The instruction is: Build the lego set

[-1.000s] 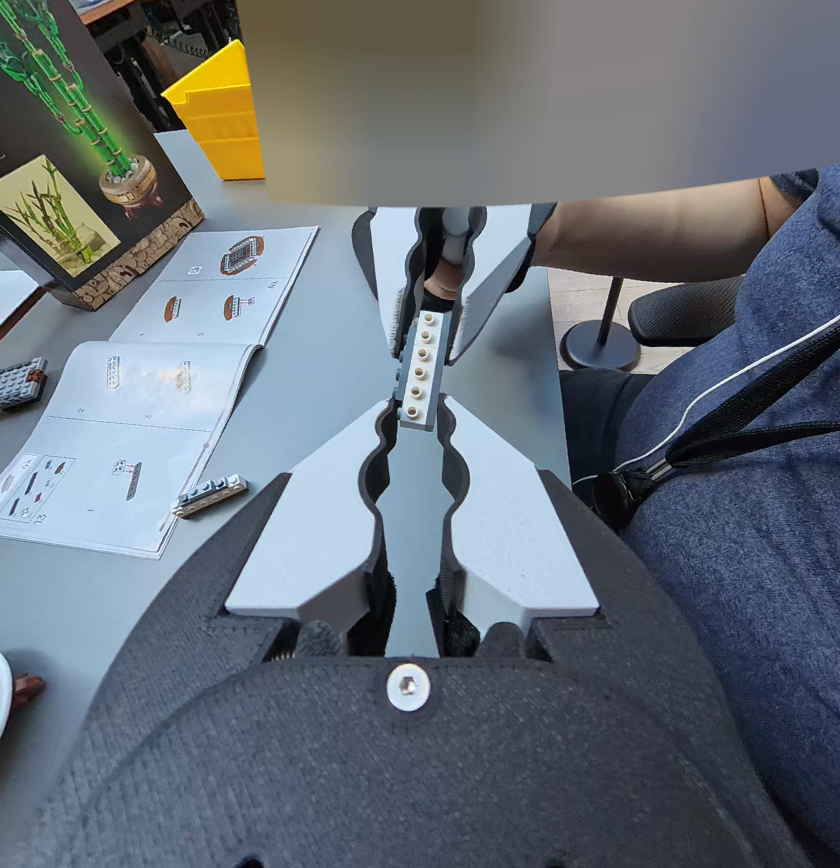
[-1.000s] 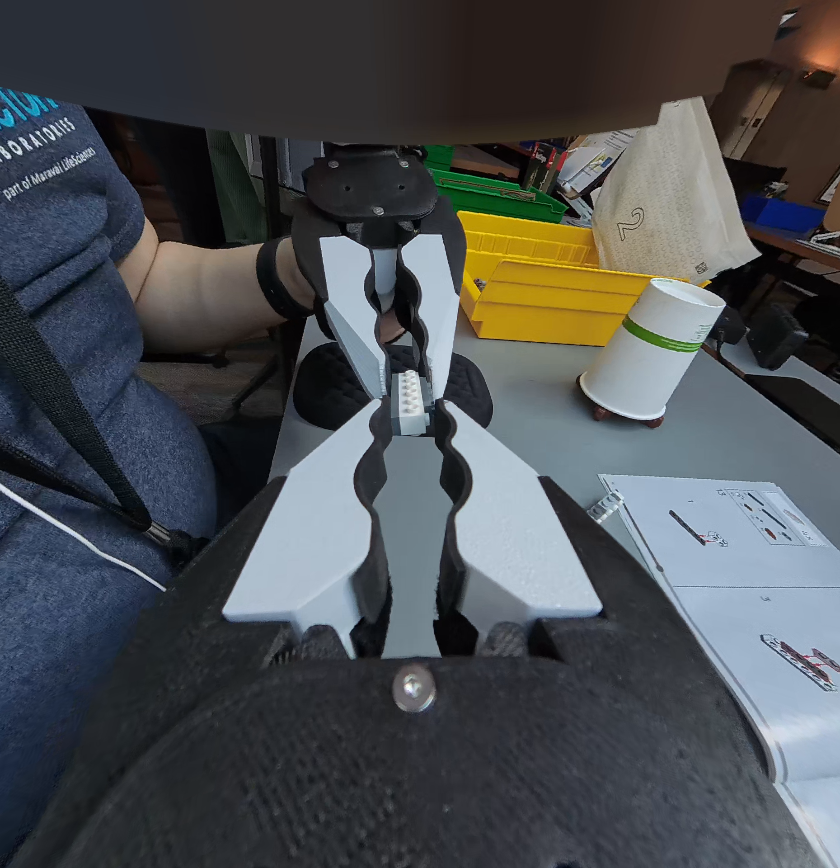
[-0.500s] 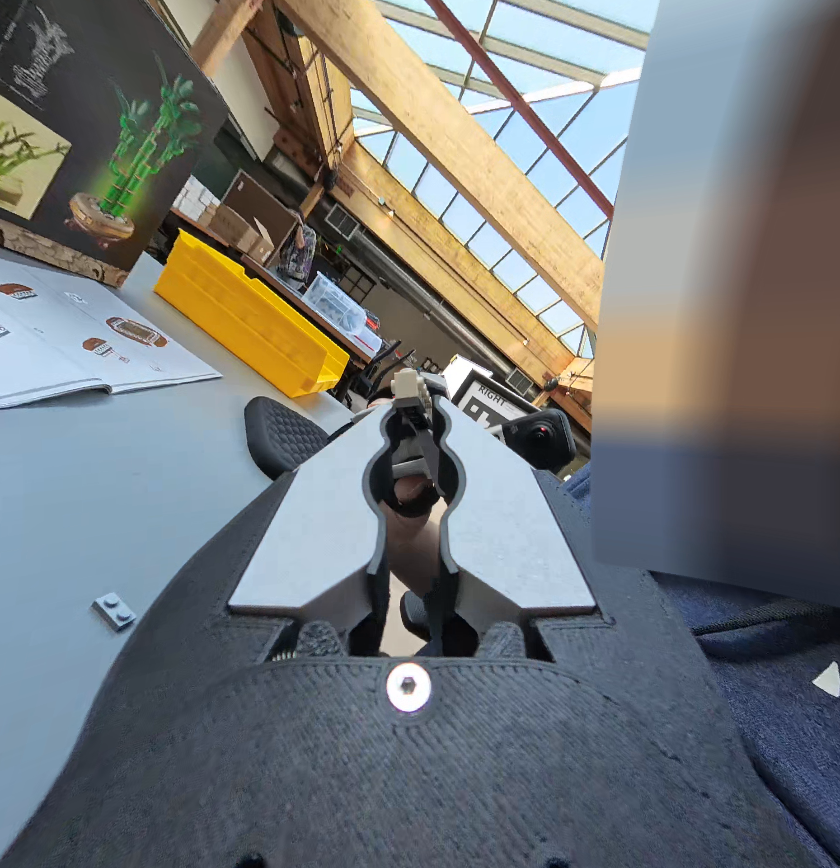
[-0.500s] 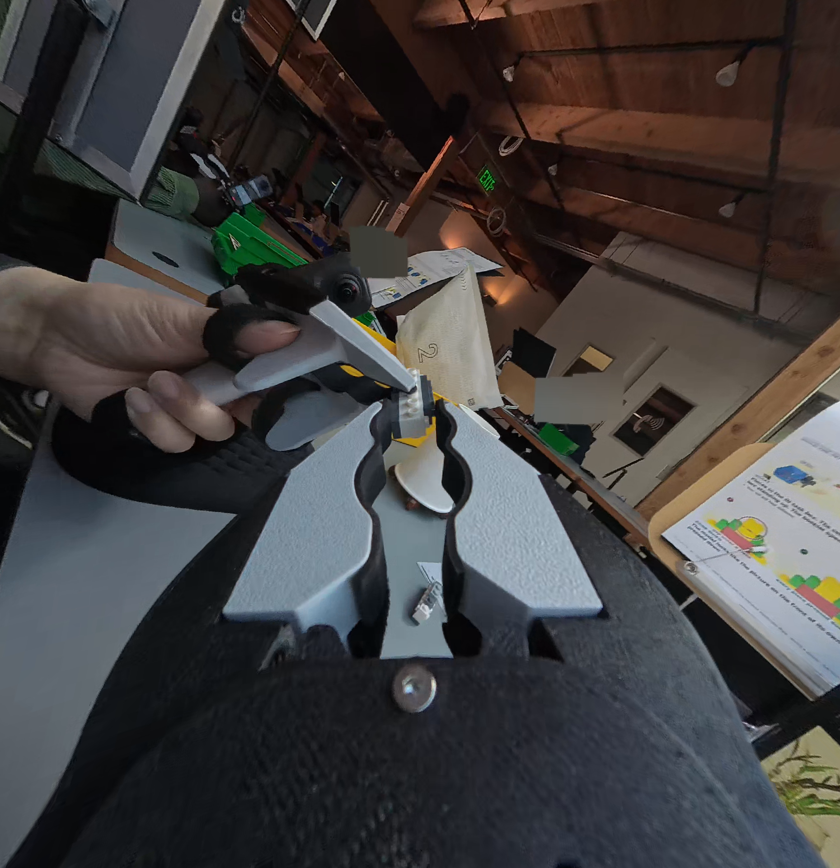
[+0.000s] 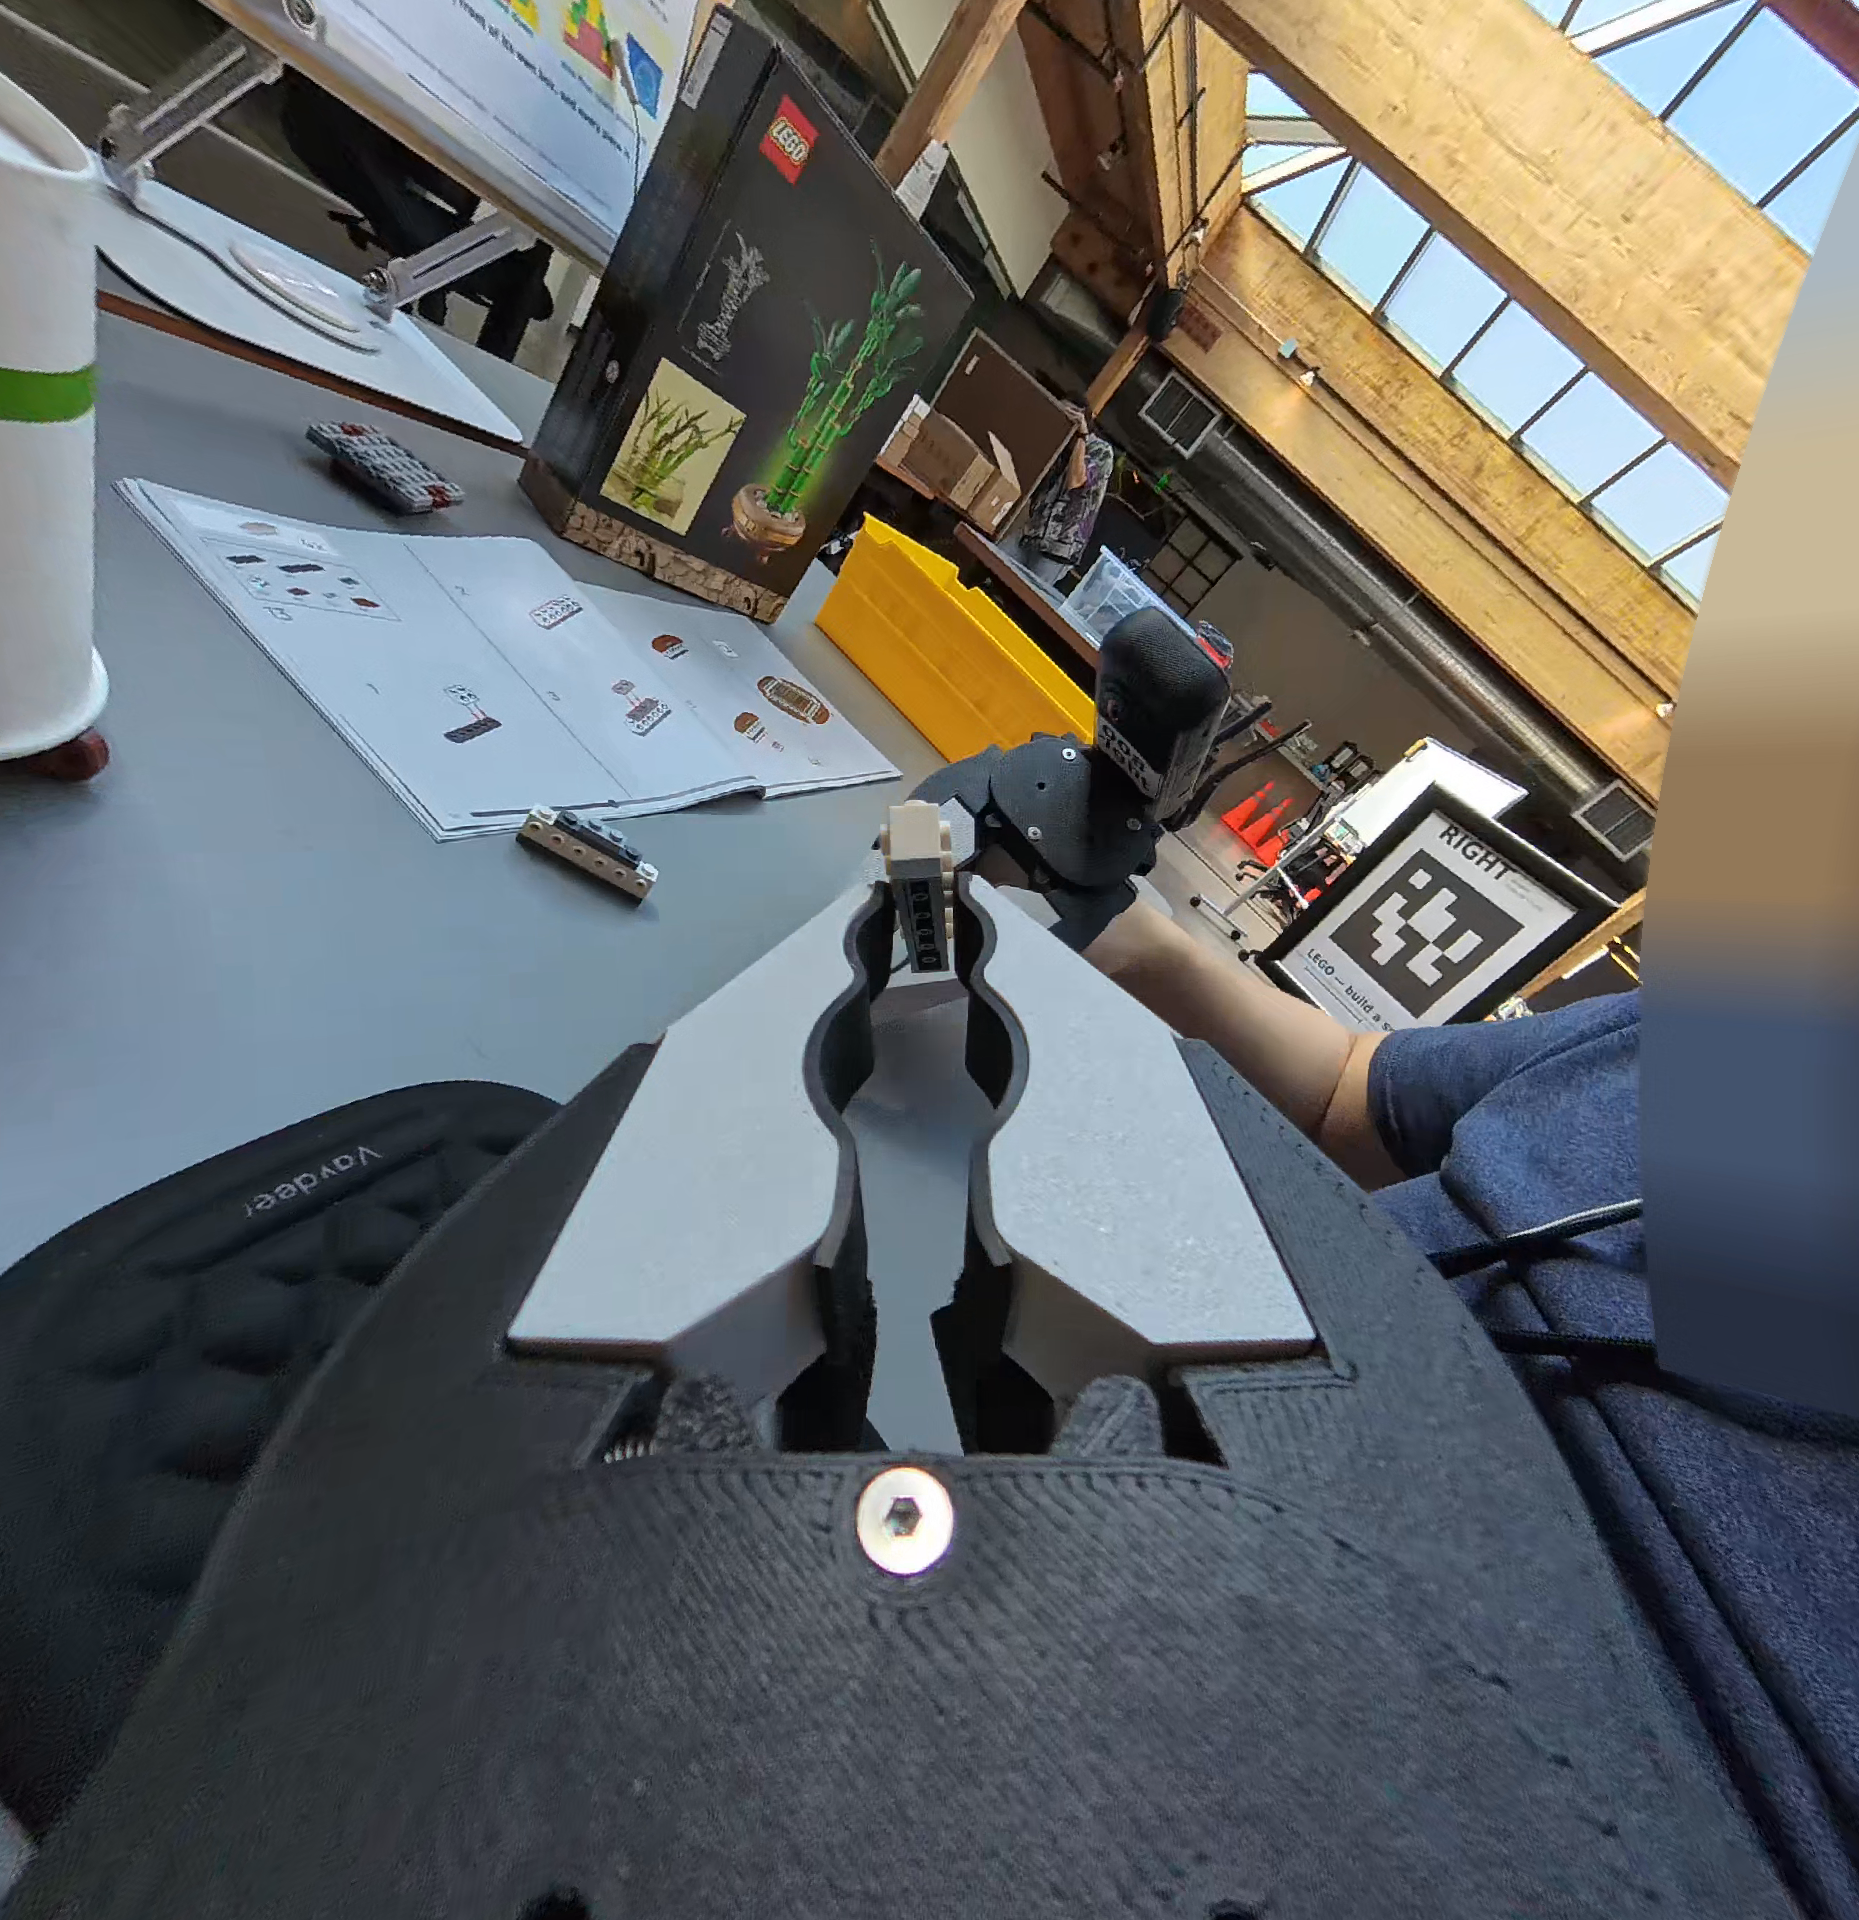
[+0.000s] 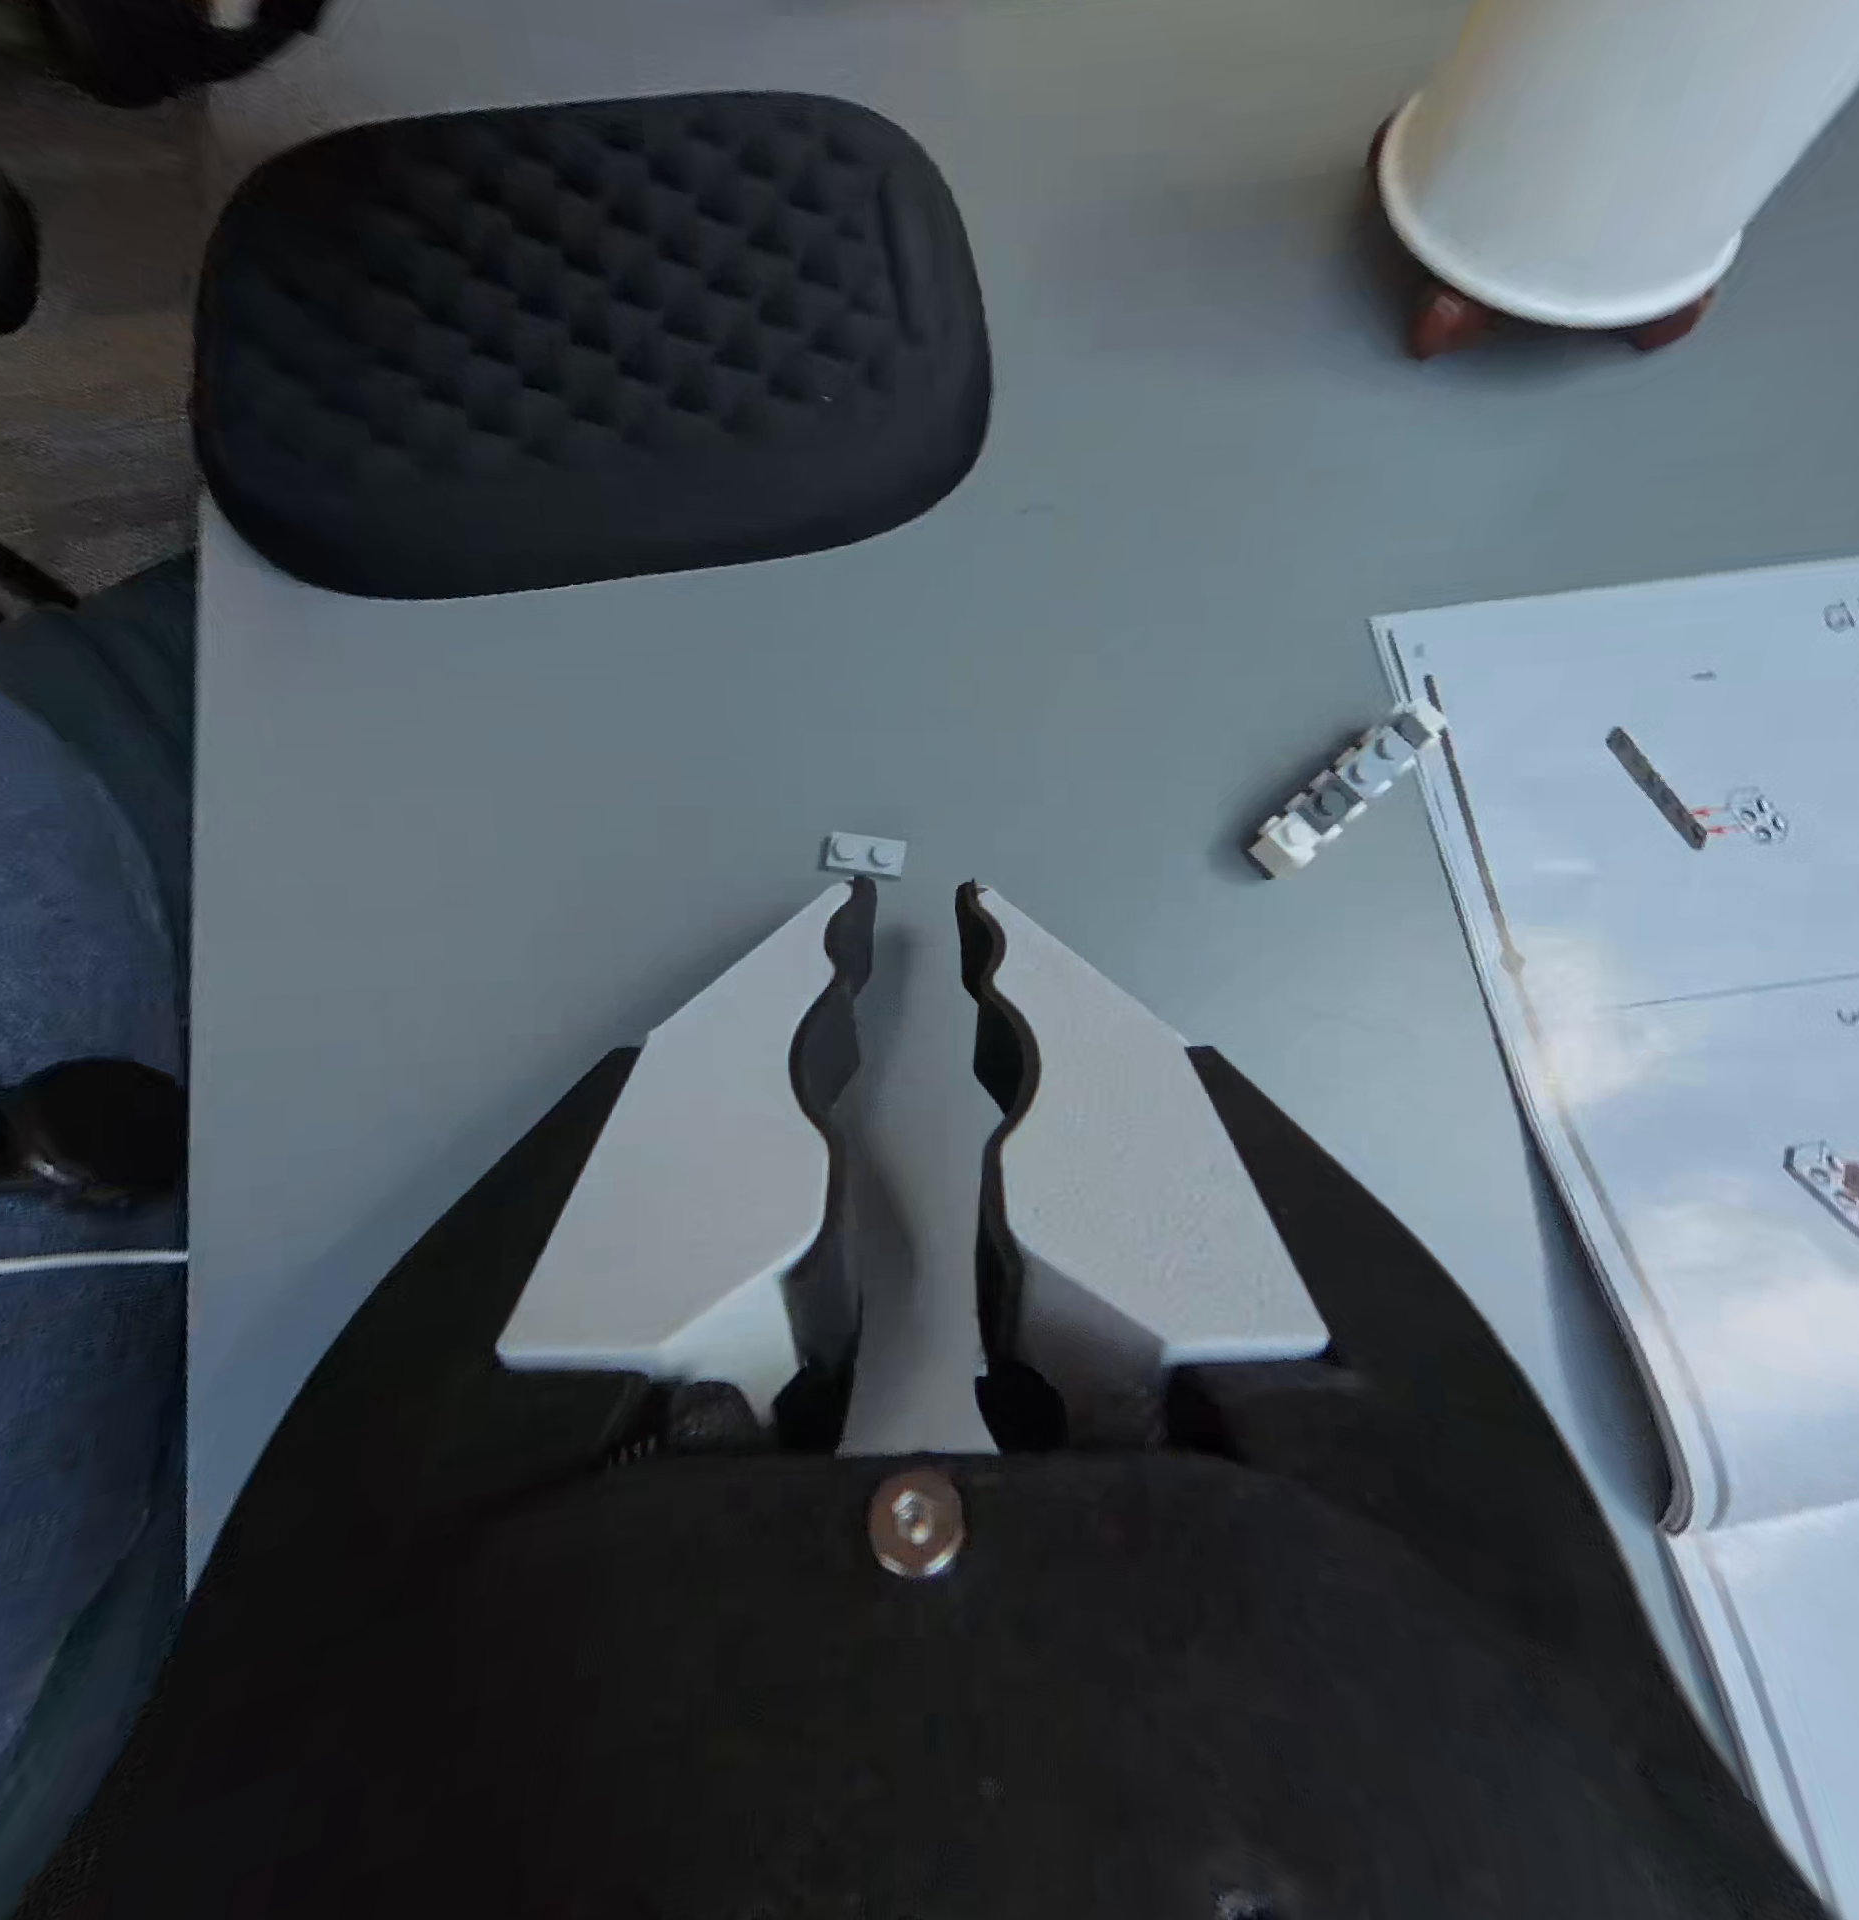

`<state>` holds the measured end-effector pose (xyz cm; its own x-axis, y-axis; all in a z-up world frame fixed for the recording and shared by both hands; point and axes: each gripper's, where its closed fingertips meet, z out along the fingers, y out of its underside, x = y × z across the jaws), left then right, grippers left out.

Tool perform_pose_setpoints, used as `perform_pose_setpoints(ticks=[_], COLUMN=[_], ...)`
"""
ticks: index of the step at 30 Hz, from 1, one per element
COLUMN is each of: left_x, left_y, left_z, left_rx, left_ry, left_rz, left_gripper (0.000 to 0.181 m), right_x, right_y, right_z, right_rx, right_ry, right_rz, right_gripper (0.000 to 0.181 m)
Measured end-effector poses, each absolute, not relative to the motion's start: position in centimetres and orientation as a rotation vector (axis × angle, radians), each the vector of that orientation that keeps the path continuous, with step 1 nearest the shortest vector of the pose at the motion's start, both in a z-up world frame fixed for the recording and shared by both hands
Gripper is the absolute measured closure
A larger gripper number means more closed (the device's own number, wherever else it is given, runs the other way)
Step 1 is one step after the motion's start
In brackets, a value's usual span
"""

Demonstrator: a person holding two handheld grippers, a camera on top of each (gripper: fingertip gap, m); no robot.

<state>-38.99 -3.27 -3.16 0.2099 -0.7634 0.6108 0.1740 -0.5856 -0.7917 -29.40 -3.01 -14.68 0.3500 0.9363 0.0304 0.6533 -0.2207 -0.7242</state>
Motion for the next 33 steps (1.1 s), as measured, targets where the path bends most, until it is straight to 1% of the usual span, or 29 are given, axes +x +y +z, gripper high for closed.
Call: perform_pose_setpoints(ticks=[3,6,7,10,11,14,16,19,20,22,26,28,33], left_x=[-39.5,-39.6,-39.6,-39.2,-38.9,-38.0,-37.4,-36.4,-36.0,-35.3,-34.4,-33.9,-33.5], left_y=[-3.5,-3.8,-3.9,-4.3,-4.5,-5.2,-5.7,-7.2,-7.9,-8.8,-10.6,-11.3,-12.2], left_z=[-2.8,-3.3,-3.5,-4.0,-4.1,-4.1,-3.9,-2.3,-1.6,-1.1,0.8,1.1,1.9], left_rx=[-1.685,-1.708,-1.719,-1.757,-1.77,-1.776,-1.758,-1.611,-1.543,-1.464,-1.254,-1.218,-1.15], left_ry=[0.518,0.535,0.544,0.596,0.619,0.678,0.699,0.734,0.745,0.775,0.824,0.858,0.881], left_rz=[-1.511,-1.481,-1.473,-1.491,-1.504,-1.589,-1.677,-1.874,-1.949,-2.026,-2.163,-2.205,-2.253], left_gripper=[0.172,0.172,0.172,0.172,0.172,0.172,0.172,0.172,0.172,0.172,0.173,0.173,0.172], right_x=[-30.9,-31.1,-31.1,-31.3,-31.2,-30.7,-31.7,-34.0,-34.1,-34.0,-33.8,-33.9,-34.2], right_y=[-3.1,-3.1,-3.3,-3.4,-3.2,-3.5,-4.0,-6.7,-7.3,-8.3,-9.7,-10.1,-11.5], right_z=[-14.8,-15.1,-15.4,-16.5,-16.4,-16.1,-13.4,-5.1,-2.7,0.1,2.5,3.4,3.5], right_rx=[-2.06,-2.088,-2.104,-2.157,-2.148,-2.171,-2.036,-1.61,-1.475,-1.314,-1.154,-1.111,-1.049], right_ry=[-1.269,-1.239,-1.24,-1.214,-1.208,-1.248,-1.273,-1.335,-1.349,-1.407,-1.546,-1.582,-1.698], right_rz=[0.575,0.438,0.428,0.479,0.481,0.506,0.653,0.998,1.034,1.064,1.156,1.194,1.261], right_gripper=[0.159,0.151,0.151,0.155,0.167,0.167,0.167,0.167,0.167,0.167,0.167,0.167,0.166])
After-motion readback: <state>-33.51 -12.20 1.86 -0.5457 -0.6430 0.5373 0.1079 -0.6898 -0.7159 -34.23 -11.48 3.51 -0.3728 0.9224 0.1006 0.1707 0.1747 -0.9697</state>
